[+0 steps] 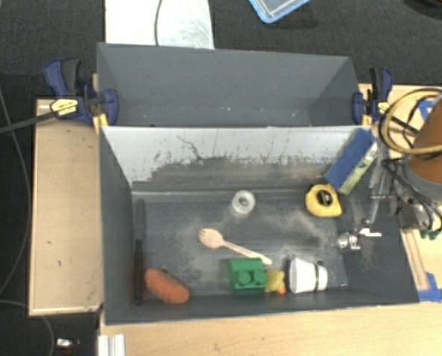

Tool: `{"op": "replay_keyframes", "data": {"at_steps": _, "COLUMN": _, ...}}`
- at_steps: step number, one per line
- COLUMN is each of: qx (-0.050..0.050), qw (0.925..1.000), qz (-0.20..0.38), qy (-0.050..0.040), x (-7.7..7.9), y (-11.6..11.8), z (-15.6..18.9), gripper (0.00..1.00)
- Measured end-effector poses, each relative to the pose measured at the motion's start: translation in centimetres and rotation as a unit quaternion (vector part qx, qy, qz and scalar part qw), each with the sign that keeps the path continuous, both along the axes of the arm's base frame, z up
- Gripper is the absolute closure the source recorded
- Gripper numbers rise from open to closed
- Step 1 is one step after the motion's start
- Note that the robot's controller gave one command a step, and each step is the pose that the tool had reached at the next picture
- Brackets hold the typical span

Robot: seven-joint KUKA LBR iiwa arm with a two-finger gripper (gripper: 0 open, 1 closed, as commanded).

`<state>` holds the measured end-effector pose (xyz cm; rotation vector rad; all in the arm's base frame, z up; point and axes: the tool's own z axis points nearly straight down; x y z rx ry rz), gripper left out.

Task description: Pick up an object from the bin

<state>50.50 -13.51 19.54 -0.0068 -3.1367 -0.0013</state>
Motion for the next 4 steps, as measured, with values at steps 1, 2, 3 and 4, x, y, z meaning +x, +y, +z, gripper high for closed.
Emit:
{"op": "replay_keyframes", "data": {"at_steps": 1, "qx": -0.001, "qw": 1.0000, "qz": 0.003, "qy": -0.0038, "x": 0.2, "y": 0.1, "z": 0.4, "gripper": 0.00}}
{"op": "replay_keyframes", "data": {"at_steps": 2, "qx": -0.002, "qw": 0.9887, "qz": 0.150, "qy": -0.0078, "x": -0.7, "y": 2.1, "z": -6.5, "gripper": 0.00}}
{"op": "replay_keyframes", "data": {"at_steps": 3, "qx": 0.000, "qw": 0.9580, "qz": 0.287, "qy": -0.0043, "x": -1.7, "y": 2.7, "z": -12.7, "gripper": 0.00}}
{"op": "replay_keyframes", "data": {"at_steps": 4, "qx": -0.001, "qw": 0.9240, "qz": 0.382, "qy": -0.0058, "x": -2.0, "y": 5.4, "z": -12.5, "gripper": 0.00}}
